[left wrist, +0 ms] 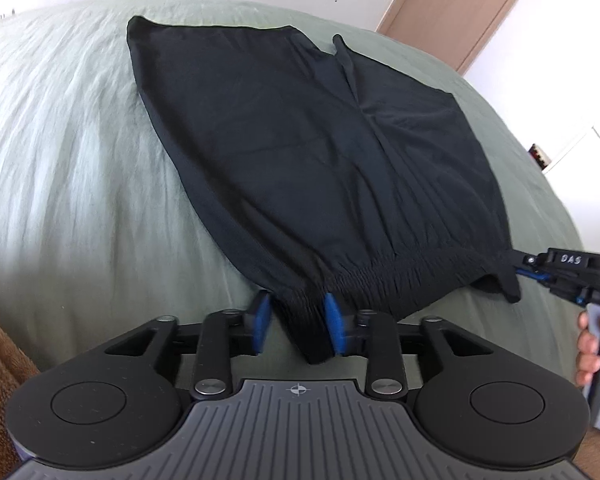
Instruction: Fold clothes
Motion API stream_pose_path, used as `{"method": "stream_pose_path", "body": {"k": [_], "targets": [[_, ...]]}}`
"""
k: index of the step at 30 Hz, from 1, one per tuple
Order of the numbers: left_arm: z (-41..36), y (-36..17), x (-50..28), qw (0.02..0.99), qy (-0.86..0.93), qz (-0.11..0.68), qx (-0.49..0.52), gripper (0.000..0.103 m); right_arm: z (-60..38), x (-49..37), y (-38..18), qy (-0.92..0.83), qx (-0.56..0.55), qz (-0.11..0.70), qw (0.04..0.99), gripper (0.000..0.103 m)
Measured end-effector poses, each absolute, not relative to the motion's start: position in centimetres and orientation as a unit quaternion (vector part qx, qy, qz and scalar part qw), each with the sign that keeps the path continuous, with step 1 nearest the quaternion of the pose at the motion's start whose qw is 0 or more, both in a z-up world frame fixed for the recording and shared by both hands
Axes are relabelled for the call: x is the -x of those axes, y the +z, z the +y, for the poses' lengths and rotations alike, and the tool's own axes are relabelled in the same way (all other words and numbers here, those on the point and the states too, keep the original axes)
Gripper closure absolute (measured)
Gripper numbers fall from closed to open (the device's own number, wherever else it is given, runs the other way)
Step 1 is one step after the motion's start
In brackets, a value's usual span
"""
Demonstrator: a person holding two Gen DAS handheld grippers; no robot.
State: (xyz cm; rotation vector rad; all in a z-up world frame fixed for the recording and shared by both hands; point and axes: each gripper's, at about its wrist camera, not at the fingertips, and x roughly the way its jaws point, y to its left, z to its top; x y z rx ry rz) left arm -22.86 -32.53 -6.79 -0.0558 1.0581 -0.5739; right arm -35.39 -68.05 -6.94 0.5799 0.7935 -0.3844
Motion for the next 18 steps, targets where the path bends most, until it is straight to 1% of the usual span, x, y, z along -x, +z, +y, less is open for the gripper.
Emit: {"method": "stream_pose_path", "body": {"k": [3,4,6,7,8,9,11,13,16,18], "targets": [[-32.1,-5.4,22.6,0.839,-0.269,0.472,0.008,0.058,-66.9,35.3,-5.6,-0.19,-0.225,0.377,0.878,0.063],[-31.9,-4.9,22.5,0.844,-0.269,0.465,0.0,0.055,-66.3,35.2,-5.1,-0.195,-0.206,0.378,0.881,0.061],[-31.8,-3.9,22.3,0.851,-0.267,0.451,-0.019,0.051,-65.0,35.0,-4.0,-0.204,-0.173,0.383,0.884,0.051],[-31.7,-3.4,22.2,0.854,-0.267,0.445,-0.029,0.051,-64.3,34.8,-3.4,-0.207,-0.158,0.386,0.885,0.047],[-31.8,-2.7,22.1,0.857,-0.269,0.437,-0.041,0.051,-63.5,34.8,-2.7,-0.208,-0.146,0.386,0.887,0.041],[-31.9,-2.0,22.0,0.86,-0.274,0.427,-0.055,0.051,-62.8,34.7,-2.0,-0.208,-0.137,0.383,0.889,0.035],[-32.0,-1.0,22.1,0.864,-0.275,0.416,-0.077,0.051,-61.6,34.7,-0.6,-0.208,-0.129,0.377,0.893,0.027],[-32.2,0.3,22.3,0.869,-0.265,0.404,-0.105,0.044,-59.9,34.9,1.6,-0.213,-0.115,0.371,0.897,0.023],[-32.2,1.8,22.9,0.874,-0.258,0.397,-0.112,0.039,-57.7,35.8,4.5,-0.221,-0.104,0.363,0.899,0.015],[-32.2,2.7,23.4,0.876,-0.256,0.395,-0.108,0.037,-56.5,36.5,6.1,-0.223,-0.107,0.357,0.901,0.004]]}}
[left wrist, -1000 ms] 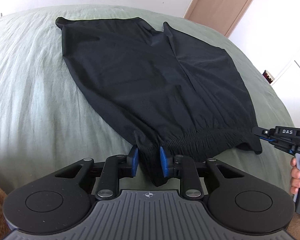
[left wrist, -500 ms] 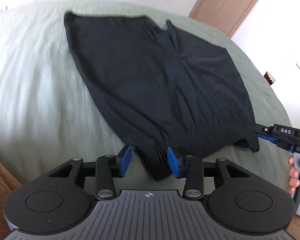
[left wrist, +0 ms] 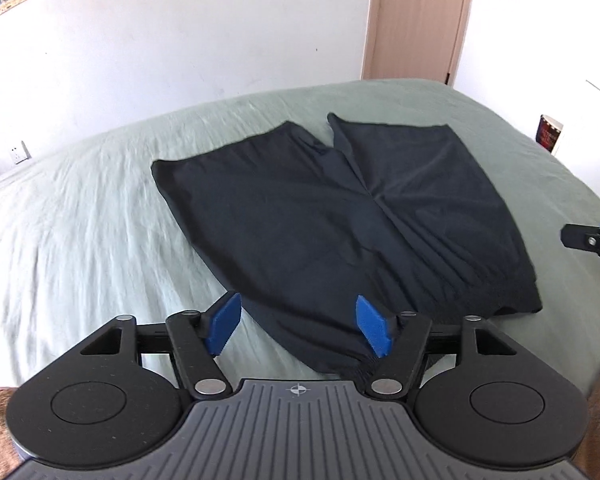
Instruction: Fold clothes
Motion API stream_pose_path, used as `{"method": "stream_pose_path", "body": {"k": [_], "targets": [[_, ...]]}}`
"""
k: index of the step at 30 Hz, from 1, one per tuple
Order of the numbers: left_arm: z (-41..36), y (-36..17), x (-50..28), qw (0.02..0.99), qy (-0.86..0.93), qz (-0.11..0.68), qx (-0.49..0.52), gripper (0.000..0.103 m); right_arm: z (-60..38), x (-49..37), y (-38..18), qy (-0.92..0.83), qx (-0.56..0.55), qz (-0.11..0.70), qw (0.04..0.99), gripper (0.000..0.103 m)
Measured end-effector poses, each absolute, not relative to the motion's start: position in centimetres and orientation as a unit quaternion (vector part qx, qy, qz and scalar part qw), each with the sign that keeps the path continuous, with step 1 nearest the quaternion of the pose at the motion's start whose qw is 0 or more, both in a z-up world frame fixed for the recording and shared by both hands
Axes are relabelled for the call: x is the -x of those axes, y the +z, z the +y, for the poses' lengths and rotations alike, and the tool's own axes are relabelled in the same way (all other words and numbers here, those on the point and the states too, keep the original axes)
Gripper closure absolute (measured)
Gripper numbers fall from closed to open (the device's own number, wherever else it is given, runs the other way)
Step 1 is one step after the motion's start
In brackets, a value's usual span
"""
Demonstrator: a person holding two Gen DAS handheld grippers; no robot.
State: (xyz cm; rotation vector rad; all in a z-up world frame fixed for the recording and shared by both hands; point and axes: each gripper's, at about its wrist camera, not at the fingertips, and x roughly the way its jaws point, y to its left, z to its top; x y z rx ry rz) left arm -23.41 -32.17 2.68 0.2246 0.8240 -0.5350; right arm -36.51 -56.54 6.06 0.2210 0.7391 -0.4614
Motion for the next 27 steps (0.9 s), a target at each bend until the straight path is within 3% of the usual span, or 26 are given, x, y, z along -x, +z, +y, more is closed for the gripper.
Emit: {"method": "stream_pose_path", "body": {"k": [13,19,27], "targets": [[-30.9,5.6,26.2,0.86,-0.262,0.426,-0.105,0.032,-49.7,39.5,9.5,-0.192,-0.102,0.345,0.913,0.001],[-31.6,6.7,27.9,0.865,-0.254,0.406,-0.149,0.028,-48.2,39.9,9.9,-0.182,-0.099,0.343,0.916,0.001],[-31.4,7.2,28.7,0.869,-0.268,0.395,-0.133,0.025,-47.8,40.4,10.1,-0.187,-0.096,0.339,0.917,0.001]]}}
